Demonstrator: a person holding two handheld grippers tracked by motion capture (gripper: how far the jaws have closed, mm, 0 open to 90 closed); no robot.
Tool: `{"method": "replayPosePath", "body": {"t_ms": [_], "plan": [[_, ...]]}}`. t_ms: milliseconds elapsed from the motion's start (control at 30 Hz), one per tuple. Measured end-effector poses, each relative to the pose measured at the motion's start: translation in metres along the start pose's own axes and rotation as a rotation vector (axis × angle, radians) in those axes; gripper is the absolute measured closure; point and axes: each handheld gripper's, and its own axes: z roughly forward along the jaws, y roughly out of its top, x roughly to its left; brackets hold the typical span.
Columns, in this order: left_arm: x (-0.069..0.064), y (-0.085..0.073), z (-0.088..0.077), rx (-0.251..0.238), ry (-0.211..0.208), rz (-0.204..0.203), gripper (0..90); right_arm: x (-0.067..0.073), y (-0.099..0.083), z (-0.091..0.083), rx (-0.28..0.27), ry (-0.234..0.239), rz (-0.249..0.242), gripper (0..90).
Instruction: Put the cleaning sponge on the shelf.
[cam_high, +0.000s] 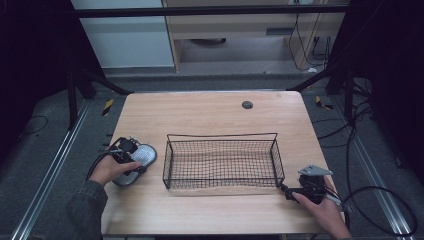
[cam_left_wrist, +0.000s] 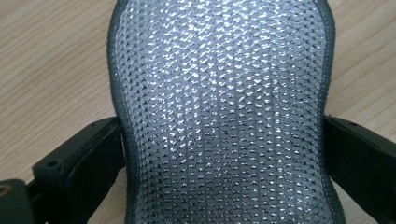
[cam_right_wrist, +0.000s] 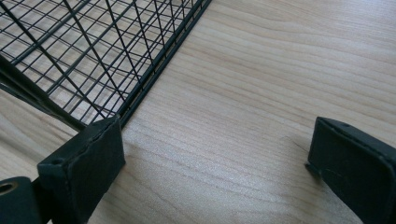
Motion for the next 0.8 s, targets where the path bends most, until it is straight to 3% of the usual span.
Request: {"method": "replayPosePath", "body": {"t_ms": [133, 333, 467, 800], "plan": [[0.002, -0.001, 0.000, -0.018, -0.009, -0.015, 1.9, 0.000, 0.000, 0.000, 0.000, 0.001, 0.000, 3.9], [-0.001, -0.003, -0.006, -0.039, 0.012, 0.016, 4.4, 0.000, 0.000, 0.000, 0.000, 0.001, 0.000, 3.9], [-0.006, -0.005, -0.022, -0.106, 0.014, 0.026, 4.6, 0.000, 0.000, 0.000, 0.000, 0.001, 0.000, 3.9], [-0.028, -0.005, -0.070, -0.235, 0.043, 0.119, 4.7, 0.001, 0.000, -0.001, 0.003, 0.006, 0.013, 4.0]]}}
